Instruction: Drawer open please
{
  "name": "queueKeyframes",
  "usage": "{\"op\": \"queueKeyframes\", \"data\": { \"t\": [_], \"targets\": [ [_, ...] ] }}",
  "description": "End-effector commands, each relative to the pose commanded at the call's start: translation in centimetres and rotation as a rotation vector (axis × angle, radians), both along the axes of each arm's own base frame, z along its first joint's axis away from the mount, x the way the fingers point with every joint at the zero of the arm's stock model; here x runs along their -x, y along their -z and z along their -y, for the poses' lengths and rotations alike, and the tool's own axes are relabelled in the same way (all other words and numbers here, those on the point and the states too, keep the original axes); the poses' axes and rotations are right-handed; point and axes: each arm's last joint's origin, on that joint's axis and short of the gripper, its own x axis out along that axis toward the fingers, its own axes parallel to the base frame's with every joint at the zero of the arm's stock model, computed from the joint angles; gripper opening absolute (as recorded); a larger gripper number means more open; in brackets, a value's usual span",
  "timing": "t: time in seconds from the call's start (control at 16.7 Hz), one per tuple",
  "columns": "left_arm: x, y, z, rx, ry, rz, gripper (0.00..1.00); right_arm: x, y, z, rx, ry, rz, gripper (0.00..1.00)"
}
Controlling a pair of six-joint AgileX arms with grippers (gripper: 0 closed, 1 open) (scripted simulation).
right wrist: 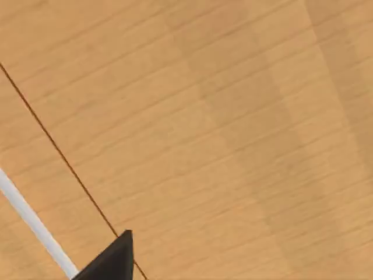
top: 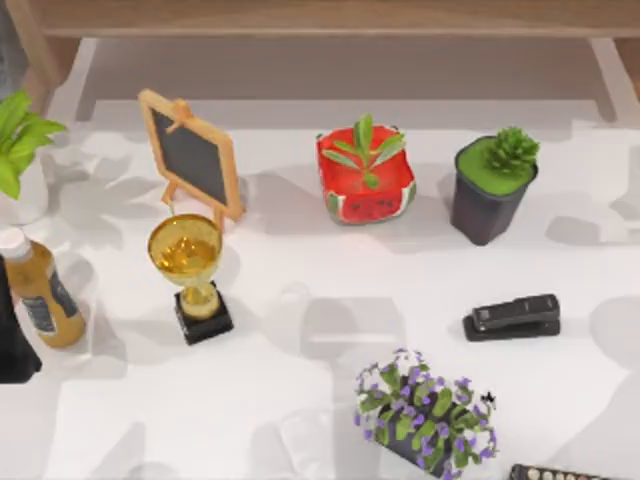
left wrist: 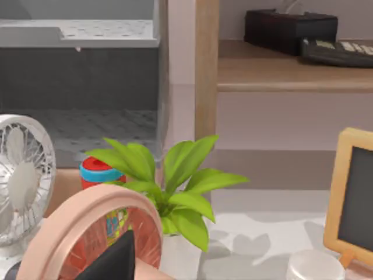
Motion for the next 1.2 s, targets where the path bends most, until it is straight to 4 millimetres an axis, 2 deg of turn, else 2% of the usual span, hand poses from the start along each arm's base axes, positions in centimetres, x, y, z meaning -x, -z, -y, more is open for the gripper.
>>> {"op": "queueKeyframes", "data": {
  "t": [0.24,0.48,0.84,1.2],
  "targets": [
    [0.0,0.0,0.0,0.0,0.0,0.0,1.0,-2.1,4.8,0.5,0.314,0.001,-0.005,1.0],
    [0.0,0.0,0.0,0.0,0.0,0.0,1.0,-2.9,8.0,0.4,0.453,-0.003,-0.02,1.0],
    [0.0,0.0,0.0,0.0,0.0,0.0,1.0,-2.8,8.2,0.6,0.461,0.0,-0.025,1.0],
    [0.0,0.0,0.0,0.0,0.0,0.0,1.0,-5.2,8.2,0.5,0.463,-0.004,-0.021,1.0]
  ]
}}
